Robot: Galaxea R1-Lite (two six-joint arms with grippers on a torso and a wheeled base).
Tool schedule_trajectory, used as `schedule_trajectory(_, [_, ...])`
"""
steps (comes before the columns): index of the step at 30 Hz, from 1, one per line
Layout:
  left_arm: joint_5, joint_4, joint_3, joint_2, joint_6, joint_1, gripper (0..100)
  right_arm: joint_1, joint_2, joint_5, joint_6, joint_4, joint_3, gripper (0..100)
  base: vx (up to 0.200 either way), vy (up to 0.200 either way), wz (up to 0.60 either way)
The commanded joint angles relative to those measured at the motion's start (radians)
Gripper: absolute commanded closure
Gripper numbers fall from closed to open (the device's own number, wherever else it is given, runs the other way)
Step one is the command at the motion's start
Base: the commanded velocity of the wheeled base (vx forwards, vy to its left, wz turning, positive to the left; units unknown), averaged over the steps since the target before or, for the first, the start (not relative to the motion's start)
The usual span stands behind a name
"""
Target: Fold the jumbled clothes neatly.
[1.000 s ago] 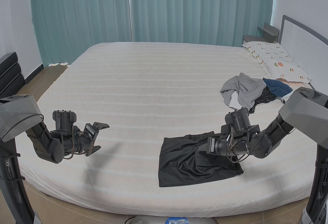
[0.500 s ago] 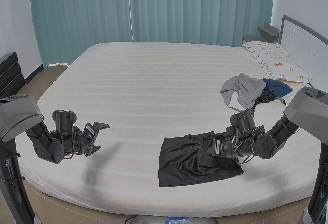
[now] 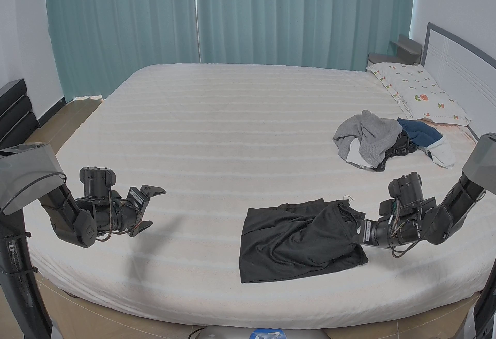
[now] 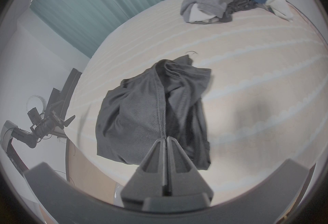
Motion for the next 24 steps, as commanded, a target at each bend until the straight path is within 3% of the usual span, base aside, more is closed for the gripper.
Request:
schedule_trajectory(1, [0.000, 0.000, 0.000, 0.002, 0.002, 0.000, 0, -0.058, -0.027, 0.003, -0.027, -0.002, 0.049, 100, 0.000, 0.000, 0.00])
schedule_trajectory(20, [0.000, 0.000, 0.001, 0.002, 0.002, 0.000, 0, -0.141, -0.015, 0.009, -0.067, -0.002, 0.112, 100, 0.000, 0.000, 0.00])
schedule_trajectory(21, [0.000, 0.000, 0.000, 0.002, 0.002, 0.000, 0, -0.147, -0.015, 0.009, -0.082, -0.003, 0.113, 0, 0.000, 0.000, 0.00])
schedule_trajectory(24, [0.000, 0.000, 0.001, 0.002, 0.002, -0.001, 0, -0.168, -0.016, 0.015, -0.094, -0.008, 0.113, 0, 0.000, 0.000, 0.00])
